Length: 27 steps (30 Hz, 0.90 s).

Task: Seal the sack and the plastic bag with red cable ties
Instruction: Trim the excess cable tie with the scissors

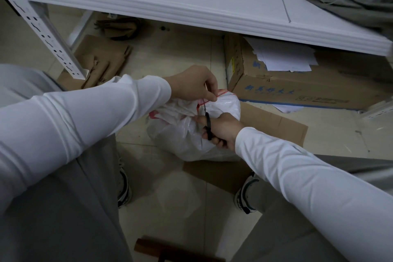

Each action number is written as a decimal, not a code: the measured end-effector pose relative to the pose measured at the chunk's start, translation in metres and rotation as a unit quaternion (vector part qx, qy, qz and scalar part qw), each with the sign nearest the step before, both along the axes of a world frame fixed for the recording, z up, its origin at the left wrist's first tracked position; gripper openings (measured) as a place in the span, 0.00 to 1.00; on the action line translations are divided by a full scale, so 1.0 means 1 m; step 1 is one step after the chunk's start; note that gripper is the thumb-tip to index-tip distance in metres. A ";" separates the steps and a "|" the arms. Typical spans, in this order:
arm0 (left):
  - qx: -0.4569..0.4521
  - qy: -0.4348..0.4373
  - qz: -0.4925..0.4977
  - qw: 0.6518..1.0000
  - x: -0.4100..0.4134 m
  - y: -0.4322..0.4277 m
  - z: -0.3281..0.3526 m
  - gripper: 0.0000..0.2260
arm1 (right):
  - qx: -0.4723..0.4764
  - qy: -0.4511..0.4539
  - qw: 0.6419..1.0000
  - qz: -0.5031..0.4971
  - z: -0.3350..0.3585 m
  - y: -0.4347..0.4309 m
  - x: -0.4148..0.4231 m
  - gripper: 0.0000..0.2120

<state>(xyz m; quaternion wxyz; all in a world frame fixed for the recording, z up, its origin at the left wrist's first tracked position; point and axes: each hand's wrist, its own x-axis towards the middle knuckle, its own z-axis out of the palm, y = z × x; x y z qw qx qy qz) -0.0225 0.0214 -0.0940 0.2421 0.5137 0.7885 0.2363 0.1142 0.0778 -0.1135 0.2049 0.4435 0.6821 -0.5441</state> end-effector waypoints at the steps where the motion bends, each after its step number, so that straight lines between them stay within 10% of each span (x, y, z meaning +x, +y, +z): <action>1: 0.007 0.004 0.011 1.000 -0.002 0.000 -0.001 0.04 | 0.013 -0.005 1.000 0.008 0.000 0.000 0.002 0.19; 27: -0.003 -0.081 0.124 0.989 -0.014 -0.001 0.004 0.02 | 0.085 -0.002 0.996 0.019 0.005 -0.005 0.033 0.27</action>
